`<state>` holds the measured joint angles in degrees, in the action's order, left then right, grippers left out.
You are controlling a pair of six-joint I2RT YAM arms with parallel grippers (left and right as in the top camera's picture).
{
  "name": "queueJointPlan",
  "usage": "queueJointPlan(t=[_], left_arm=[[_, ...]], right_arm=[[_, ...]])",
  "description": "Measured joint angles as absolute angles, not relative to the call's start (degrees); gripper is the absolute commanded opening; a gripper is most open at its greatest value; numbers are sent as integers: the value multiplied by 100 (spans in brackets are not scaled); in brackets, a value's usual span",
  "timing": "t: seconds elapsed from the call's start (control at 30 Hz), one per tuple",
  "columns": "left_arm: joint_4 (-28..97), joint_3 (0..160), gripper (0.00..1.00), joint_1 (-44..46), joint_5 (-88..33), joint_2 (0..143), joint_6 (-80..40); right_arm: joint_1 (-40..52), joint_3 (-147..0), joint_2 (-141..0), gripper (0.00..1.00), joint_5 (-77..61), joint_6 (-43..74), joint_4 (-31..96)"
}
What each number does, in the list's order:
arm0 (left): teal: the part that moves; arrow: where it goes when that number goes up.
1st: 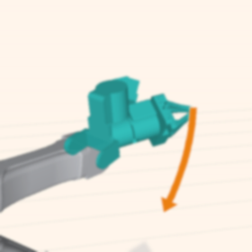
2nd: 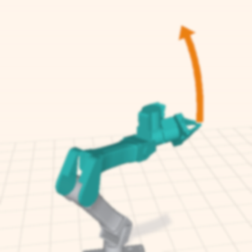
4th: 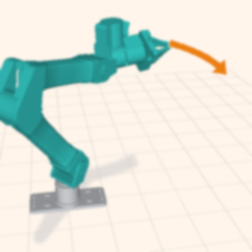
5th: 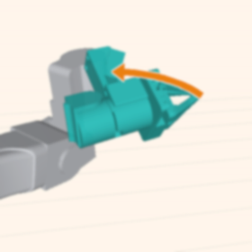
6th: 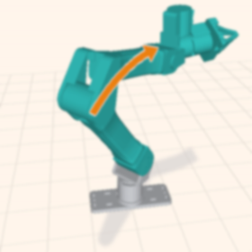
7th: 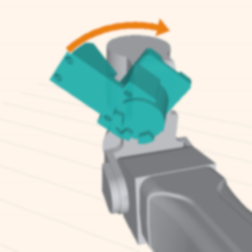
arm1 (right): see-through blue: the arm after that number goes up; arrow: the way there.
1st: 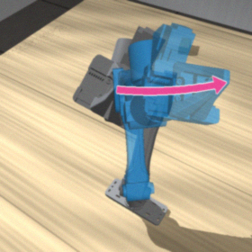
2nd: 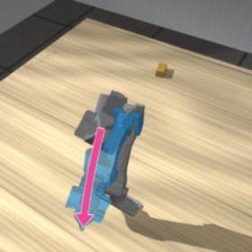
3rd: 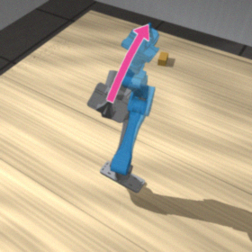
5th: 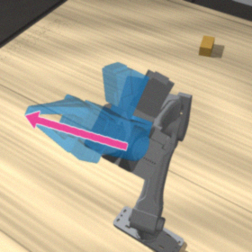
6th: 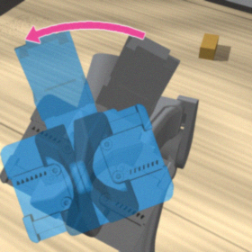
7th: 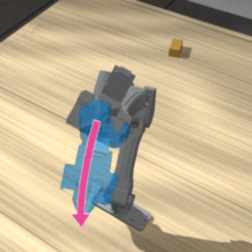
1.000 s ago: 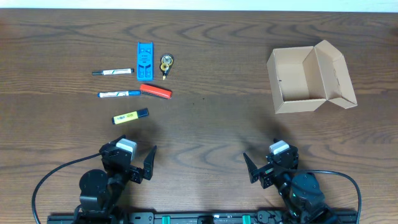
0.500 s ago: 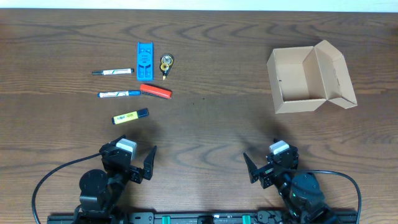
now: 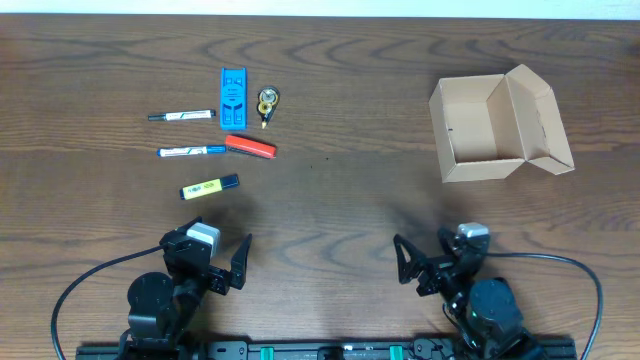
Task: Pack container
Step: 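Reach the right gripper into the cardboard box and grip its wall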
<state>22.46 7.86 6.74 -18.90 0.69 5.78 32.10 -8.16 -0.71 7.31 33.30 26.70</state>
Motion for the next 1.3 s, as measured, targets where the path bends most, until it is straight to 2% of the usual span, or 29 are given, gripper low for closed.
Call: queueJointPlan(t=[0.23, 0.4, 0.47, 0.87, 1.07, 1.3], left_arm=[[2246, 786, 95, 674, -1890, 69, 576], [2246, 786, 95, 674, -1892, 69, 578], [2246, 786, 95, 674, -1890, 69, 578], [2246, 784, 95, 674, -1892, 62, 578], [2244, 784, 95, 674, -1890, 62, 578], [2244, 784, 95, 674, -1892, 62, 578]], right_arm=[[3083, -875, -252, 99, 875, 3671, 1776], [2405, -1660, -1411, 99, 913, 3760, 1885], [2130, -2206, -1977, 98, 910, 3813, 2056], [395, -5979, -6038, 99, 847, 4906, 4910], [-381, -6851, -7653, 99, 183, 5172, 5387], [-779, -6938, -8934, 99, -451, 5380, 5544]])
